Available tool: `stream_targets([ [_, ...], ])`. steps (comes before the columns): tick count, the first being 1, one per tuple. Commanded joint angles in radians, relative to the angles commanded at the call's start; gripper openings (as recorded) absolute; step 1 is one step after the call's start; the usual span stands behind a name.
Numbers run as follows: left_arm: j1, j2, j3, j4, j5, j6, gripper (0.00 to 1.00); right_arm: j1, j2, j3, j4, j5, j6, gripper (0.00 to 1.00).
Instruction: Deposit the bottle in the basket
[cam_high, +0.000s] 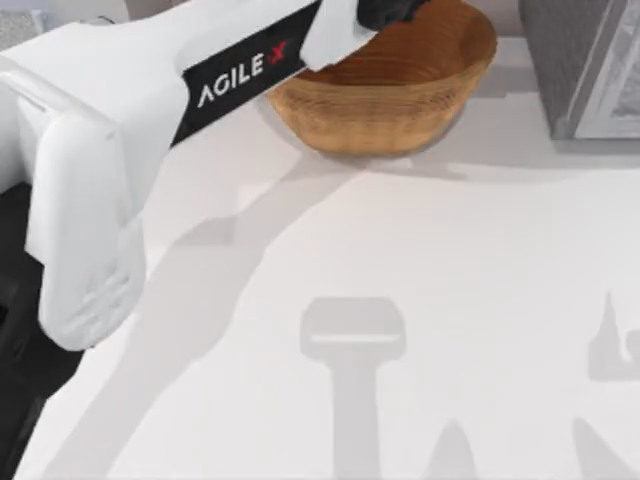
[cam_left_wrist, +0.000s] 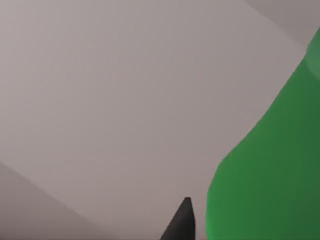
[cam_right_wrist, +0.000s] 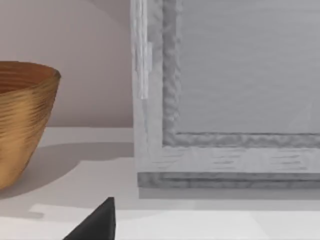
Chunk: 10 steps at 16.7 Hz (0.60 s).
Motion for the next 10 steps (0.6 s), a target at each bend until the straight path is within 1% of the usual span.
stream_targets([
  [3, 0.0, 0.0, 0.0, 0.0, 0.0, 0.0, 0.0, 0.0, 0.0, 0.0, 0.0, 0.0, 0.0, 1.0],
  [10, 0.0, 0.0, 0.0, 0.0, 0.0, 0.0, 0.53, 0.0, 0.0, 0.0, 0.0, 0.0, 0.0, 1.0],
])
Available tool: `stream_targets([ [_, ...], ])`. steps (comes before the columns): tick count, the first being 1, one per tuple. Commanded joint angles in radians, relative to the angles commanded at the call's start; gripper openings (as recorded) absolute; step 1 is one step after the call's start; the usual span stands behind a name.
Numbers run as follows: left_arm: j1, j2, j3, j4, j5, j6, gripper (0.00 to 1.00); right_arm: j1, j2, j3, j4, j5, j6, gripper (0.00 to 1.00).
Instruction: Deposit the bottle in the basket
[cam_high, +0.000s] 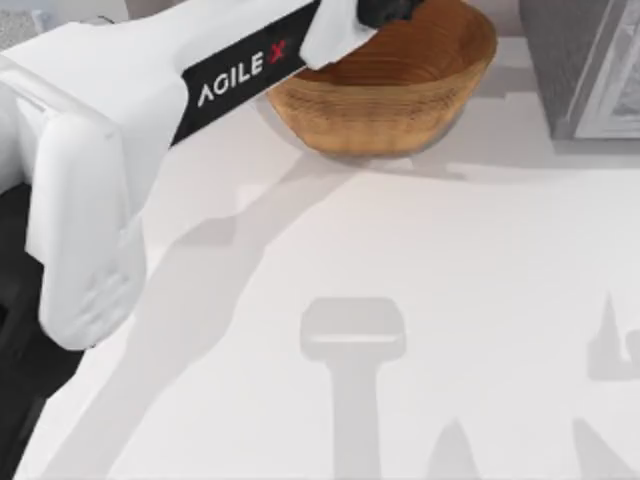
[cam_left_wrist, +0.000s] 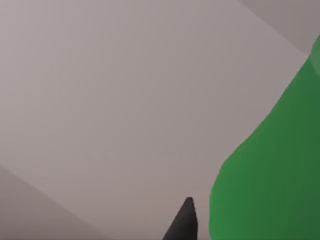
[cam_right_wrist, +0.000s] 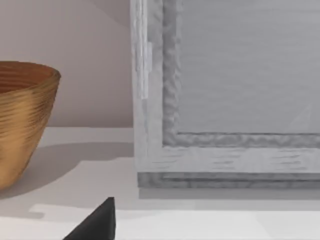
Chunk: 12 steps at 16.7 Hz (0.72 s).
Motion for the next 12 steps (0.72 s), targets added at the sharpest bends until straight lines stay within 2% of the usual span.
stream_targets([
  [6, 0.0, 0.0, 0.0, 0.0, 0.0, 0.0, 0.98, 0.0, 0.0, 0.0, 0.0, 0.0, 0.0, 1.0],
  [12, 0.0, 0.0, 0.0, 0.0, 0.0, 0.0, 1.0, 0.0, 0.0, 0.0, 0.0, 0.0, 0.0, 1.0],
])
